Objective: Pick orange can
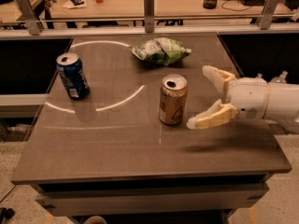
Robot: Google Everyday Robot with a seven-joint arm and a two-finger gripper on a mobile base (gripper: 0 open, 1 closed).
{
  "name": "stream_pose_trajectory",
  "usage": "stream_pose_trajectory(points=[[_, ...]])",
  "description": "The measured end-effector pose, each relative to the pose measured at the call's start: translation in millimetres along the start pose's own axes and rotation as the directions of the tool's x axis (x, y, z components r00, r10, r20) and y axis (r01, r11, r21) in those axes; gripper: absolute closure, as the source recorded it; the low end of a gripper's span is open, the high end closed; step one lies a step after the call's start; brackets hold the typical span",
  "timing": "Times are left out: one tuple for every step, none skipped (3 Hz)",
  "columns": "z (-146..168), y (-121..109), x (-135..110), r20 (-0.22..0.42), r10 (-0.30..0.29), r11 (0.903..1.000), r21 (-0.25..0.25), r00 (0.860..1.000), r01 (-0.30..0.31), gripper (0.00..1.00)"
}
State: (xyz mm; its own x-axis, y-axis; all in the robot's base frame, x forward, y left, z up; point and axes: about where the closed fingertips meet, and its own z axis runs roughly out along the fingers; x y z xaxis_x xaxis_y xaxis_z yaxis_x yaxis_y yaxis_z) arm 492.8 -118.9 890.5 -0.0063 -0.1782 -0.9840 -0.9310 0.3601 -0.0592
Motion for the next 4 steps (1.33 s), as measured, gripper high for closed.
stream_pose_trajectory(points=[[22.8, -1.5, 3.2, 0.017, 0.014, 0.9996, -0.027, 1.0, -0.013, 0.0], [45.3, -0.3, 6.2, 0.035, 0.03, 0.9968, -0.075, 0.999, -0.027, 0.0], [57.9, -2.8, 9.3, 0.042, 0.036, 0.9934, -0.11, 0.998, -0.031, 0.19], [62.9, -3.0, 9.6, 0.047, 0.042, 0.9902, -0.135, 0.998, -0.036, 0.41]])
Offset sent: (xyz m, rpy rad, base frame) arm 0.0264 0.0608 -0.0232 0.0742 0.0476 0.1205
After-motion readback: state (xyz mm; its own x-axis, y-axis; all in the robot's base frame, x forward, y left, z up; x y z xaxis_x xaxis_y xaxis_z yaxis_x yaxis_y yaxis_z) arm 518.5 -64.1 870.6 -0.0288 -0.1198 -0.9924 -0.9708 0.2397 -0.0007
